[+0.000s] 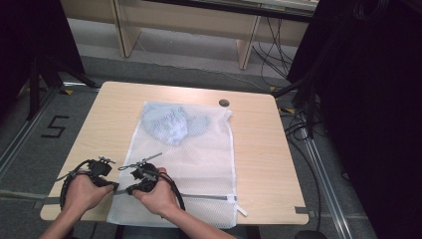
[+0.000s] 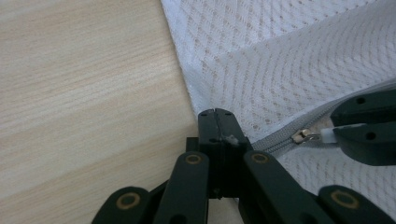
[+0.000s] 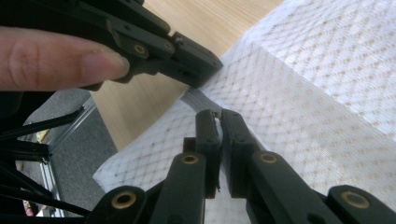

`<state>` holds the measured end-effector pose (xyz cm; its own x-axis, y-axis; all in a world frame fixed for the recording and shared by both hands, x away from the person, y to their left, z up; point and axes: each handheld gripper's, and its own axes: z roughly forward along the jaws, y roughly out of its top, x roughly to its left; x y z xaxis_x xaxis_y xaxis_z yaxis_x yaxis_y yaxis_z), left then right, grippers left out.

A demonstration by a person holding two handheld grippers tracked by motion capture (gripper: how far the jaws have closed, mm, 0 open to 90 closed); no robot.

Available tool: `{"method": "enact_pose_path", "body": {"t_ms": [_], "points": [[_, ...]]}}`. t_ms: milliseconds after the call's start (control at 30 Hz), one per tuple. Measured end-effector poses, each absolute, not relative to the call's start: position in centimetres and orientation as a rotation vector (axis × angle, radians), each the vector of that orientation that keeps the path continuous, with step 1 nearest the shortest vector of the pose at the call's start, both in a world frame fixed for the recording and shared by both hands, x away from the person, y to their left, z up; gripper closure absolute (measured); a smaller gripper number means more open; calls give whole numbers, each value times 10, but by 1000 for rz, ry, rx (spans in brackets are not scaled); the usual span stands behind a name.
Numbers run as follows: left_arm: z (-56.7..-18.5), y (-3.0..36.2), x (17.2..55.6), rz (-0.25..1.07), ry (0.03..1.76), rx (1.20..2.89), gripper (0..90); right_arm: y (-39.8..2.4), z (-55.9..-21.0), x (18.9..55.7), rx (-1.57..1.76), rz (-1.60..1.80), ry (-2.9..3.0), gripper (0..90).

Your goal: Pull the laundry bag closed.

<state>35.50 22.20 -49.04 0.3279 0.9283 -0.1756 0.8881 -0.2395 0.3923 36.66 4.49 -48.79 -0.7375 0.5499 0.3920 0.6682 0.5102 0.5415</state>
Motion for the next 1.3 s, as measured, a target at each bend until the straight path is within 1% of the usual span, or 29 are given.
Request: {"method": "enact_pose_path", "body": {"t_ms": [133, 1300], "points": [[-490, 222, 355, 129, 1603, 2179, 900, 43, -486, 364, -1095, -1003, -2557, 871], [-491, 223, 355, 120, 1606, 2163, 900, 27, -480, 360, -1103, -1011, -2552, 871]]}}
